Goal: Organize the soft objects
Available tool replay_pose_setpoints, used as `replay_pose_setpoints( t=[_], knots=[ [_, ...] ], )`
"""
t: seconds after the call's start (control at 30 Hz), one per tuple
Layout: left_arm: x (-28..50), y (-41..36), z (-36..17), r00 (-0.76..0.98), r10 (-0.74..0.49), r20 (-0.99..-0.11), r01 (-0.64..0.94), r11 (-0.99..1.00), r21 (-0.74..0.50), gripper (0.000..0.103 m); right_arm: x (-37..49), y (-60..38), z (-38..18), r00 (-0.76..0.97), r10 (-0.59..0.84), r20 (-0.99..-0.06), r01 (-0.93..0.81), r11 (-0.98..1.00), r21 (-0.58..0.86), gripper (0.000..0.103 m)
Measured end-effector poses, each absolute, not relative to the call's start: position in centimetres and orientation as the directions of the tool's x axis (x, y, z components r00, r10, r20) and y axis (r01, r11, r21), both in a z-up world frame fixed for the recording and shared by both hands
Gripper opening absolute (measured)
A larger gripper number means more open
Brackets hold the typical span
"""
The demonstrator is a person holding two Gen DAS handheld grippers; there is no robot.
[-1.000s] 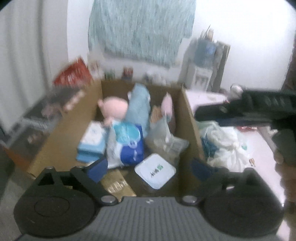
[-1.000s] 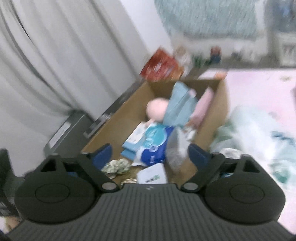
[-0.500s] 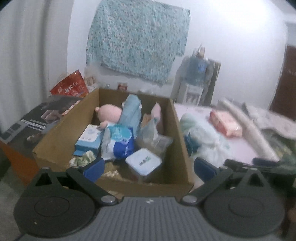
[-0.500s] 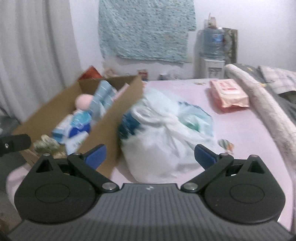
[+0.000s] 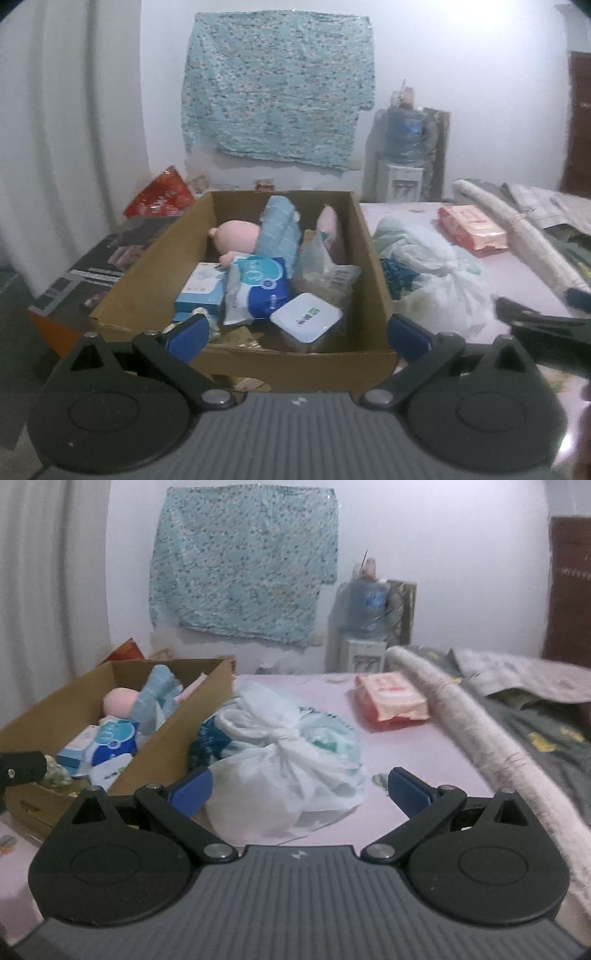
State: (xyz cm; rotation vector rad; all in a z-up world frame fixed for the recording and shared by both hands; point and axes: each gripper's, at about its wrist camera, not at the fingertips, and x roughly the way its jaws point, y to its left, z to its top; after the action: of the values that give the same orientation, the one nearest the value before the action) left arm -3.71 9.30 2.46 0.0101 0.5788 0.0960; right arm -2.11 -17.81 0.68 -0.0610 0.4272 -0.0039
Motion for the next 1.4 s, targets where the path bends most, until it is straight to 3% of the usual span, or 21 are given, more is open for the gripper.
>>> replay_pose_setpoints(
  t=[0.17,0.33,0.73,1.0,1.4],
  knots=[
    [-3.4,8.8,2.2,0.816,0.096,-0.569,-0.067,0.995,0.072,0.103,-2.8,-17.5,1.6,0.922,-0.048,-0.385,0.016,0.996,-0.086,0.102],
    [-3.0,9.2,1.6,0.799,0.116,-0.591,-0.107,0.993,0.050,0.103,-3.2,-17.9,2.1,0.917,0.033,-0.398,-0.042,0.999,-0.014,0.102],
    [-1.4,10.8,0.4,0.708,0.054,-0.704,-0.162,0.983,-0.088,0.103,-0.7,-17.8,1.3,0.779,0.189,-0.597,-0.151,0.982,0.114,0.102],
    [-1.1,10.2,0.4,0.689,0.120,-0.715,-0.182,0.983,-0.010,0.103,0.0,-17.1,1.3,0.759,0.194,-0.622,-0.174,0.980,0.094,0.102],
    [-1.2,10.8,-0.3,0.657,0.143,-0.740,-0.209,0.978,0.004,0.103,0.4,-16.5,0.9,0.747,0.173,-0.642,-0.178,0.982,0.058,0.102]
  ],
)
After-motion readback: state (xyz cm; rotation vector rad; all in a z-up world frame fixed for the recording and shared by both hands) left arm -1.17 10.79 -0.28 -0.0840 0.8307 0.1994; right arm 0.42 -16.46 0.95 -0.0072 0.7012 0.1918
